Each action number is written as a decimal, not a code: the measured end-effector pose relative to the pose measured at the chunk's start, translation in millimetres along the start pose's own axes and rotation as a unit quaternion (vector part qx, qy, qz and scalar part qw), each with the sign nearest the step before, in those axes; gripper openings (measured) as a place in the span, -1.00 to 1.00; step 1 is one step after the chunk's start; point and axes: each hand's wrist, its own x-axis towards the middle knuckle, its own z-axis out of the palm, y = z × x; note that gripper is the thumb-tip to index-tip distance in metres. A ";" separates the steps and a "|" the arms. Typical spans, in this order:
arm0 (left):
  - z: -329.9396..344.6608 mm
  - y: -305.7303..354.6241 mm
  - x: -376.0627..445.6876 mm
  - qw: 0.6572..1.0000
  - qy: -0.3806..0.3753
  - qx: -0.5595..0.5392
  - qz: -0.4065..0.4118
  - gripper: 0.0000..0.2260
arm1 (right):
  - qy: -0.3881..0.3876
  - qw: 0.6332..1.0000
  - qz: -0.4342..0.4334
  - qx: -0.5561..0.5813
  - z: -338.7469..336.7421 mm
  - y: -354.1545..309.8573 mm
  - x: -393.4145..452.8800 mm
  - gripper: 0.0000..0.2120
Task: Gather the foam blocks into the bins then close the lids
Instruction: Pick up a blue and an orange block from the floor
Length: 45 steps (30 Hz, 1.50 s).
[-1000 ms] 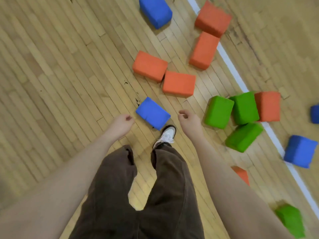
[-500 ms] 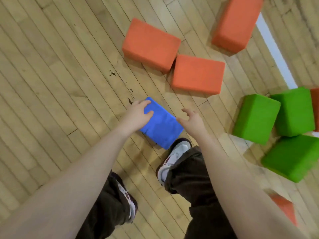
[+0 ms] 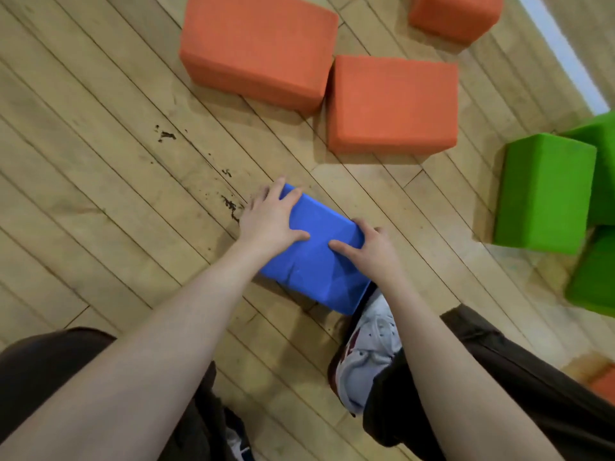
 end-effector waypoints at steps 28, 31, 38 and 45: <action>-73.5 2.1 -23.2 0.949 0.292 0.053 -0.104 -0.37 | 0.214 0.931 -0.283 0.083 -61.9 -96.7 43.6 -0.31; -61.1 14.1 -18.1 0.951 0.282 0.066 -0.110 -0.34 | 0.195 0.958 -0.207 -0.041 -69.5 -84.0 74.3 -0.28; -47.3 20.3 -8.8 0.957 0.277 0.014 -0.083 -0.31 | 0.174 0.949 -0.187 -0.183 -68.3 -75.4 111.2 -0.15; -52.3 24.9 -8.8 0.940 0.333 -0.005 -0.076 -0.41 | 0.231 0.916 -0.201 -0.260 -68.6 -77.2 111.2 -0.36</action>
